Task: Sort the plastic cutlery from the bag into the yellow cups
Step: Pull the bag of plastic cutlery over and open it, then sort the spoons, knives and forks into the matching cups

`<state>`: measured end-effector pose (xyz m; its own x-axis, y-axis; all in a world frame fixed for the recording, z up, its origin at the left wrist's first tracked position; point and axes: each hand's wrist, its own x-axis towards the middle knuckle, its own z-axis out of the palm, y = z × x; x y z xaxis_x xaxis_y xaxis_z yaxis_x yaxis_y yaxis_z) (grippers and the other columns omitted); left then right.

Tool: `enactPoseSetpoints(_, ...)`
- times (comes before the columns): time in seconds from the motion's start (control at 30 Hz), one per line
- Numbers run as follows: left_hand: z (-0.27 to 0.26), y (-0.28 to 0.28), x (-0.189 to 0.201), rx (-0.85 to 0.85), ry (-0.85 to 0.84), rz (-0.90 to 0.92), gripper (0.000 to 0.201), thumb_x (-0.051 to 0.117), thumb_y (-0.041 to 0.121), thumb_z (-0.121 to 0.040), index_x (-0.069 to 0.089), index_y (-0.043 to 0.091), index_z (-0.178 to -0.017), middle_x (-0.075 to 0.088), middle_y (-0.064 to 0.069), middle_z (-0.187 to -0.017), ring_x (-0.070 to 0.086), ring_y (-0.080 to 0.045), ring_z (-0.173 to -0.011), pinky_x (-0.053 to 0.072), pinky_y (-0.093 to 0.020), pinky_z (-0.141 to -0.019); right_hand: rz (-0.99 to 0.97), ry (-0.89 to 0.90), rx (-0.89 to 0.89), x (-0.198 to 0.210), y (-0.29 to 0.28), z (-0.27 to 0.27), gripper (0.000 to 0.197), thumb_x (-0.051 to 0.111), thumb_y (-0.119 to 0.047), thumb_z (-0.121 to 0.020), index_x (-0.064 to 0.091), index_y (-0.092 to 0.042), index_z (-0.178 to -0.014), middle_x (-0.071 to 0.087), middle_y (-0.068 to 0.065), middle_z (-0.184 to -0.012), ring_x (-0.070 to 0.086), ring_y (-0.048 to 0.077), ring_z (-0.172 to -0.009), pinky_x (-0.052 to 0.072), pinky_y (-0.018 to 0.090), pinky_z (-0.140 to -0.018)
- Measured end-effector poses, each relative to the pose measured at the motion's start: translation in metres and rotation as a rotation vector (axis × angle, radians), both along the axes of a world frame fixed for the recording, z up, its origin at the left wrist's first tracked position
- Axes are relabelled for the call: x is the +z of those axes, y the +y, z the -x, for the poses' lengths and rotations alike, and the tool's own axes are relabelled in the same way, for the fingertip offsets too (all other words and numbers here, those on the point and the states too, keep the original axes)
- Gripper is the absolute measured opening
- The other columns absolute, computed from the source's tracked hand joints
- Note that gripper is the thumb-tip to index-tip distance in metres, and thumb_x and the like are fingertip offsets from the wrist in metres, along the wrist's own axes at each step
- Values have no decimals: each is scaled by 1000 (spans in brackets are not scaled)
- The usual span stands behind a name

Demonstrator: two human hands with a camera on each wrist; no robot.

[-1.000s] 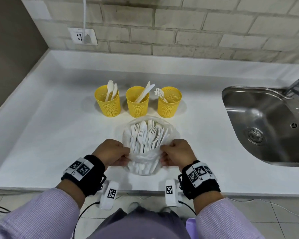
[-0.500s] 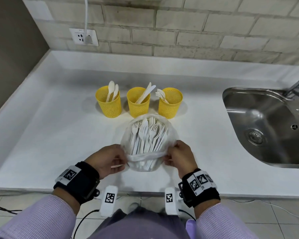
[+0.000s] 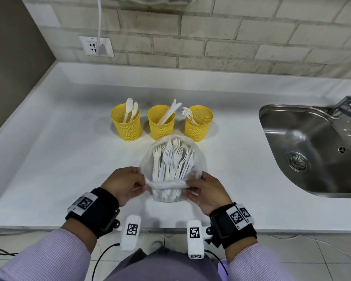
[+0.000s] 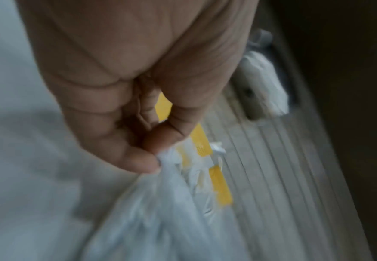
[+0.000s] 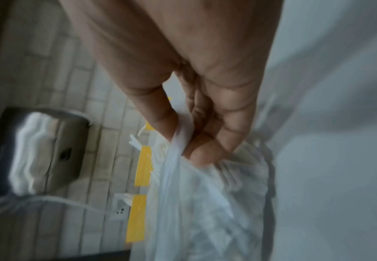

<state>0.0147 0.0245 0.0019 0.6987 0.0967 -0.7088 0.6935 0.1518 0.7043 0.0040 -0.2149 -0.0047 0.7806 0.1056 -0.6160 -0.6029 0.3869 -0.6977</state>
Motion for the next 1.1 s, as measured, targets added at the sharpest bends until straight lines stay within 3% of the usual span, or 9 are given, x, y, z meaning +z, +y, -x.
enactPoseSetpoints(0.17,6,0,-5,43,135,202,29,45,-18,-86,48,8,-74,61,-14,-80,65,-26,-71,58,-33,-76,-121,41,-78,-16,-1,6,44,47,29,-79,56,-11,-65,60,14,-76,62,26,-61,55,33,-54)
enactPoseSetpoints(0.33,-1,-1,1,-73,-279,-590,34,71,12,-78,58,16,-110,60,-6,-99,61,-25,-90,49,-33,-78,704,-265,-43,-10,-7,-1,44,69,-15,-71,56,-24,-112,63,5,-105,62,21,-83,50,29,-74)
enactPoseSetpoints(0.43,-5,-7,14,-262,-561,-811,21,75,18,-82,61,20,-98,66,3,-86,61,-16,-79,44,-29,-73,956,-680,21,10,-2,-7,34,69,-8,-79,61,-23,-109,66,-7,-97,60,11,-81,47,21,-74)
enactPoseSetpoints(0.5,-9,-12,19,-593,-476,-873,10,73,29,-85,67,20,-88,70,6,-80,65,-15,-81,48,-30,-73,1014,-838,276,16,8,-10,20,64,-11,-83,66,-22,-99,71,-9,-88,59,7,-75,48,21,-72)
enactPoseSetpoints(0.57,-10,-13,17,-905,-325,-974,27,69,44,-87,70,17,-82,72,3,-85,67,-18,-85,55,-34,-80,1116,-814,627,16,17,-11,9,58,-20,-87,64,-22,-92,71,-6,-85,63,15,-79,52,30,-73)
enactPoseSetpoints(0.67,-10,-12,12,-1004,-253,-1048,43,63,52,-88,69,12,-77,73,-2,-80,68,-19,-80,57,-36,-76,1254,-678,874,13,16,-9,14,52,-25,-91,59,-17,-81,69,2,-81,64,25,-78,53,38,-68)
enactPoseSetpoints(0.83,-12,-16,12,-914,-210,-1101,47,63,59,-88,47,22,-64,61,0,-75,59,-22,-76,41,-30,-66,1311,-540,808,18,18,-10,26,58,-37,-93,59,-11,-89,68,6,-87,65,29,-83,54,36,-70)
enactPoseSetpoints(1.0,-25,-25,15,-825,-207,-1041,45,70,38,-89,46,17,-58,50,1,-62,57,-24,-75,38,-29,-65,1393,-393,794,24,38,-21,56,64,-56,-91,53,-9,-121,63,11,-122,63,34,-113,49,36,-84)
enactPoseSetpoints(1.1,-32,-23,12,-778,-132,-909,38,75,30,-84,52,14,-58,56,-1,-60,59,-21,-67,40,-28,-58,1428,-379,740,25,47,-25,46,59,-49,-95,55,-9,-117,65,11,-120,64,33,-112,49,35,-84)
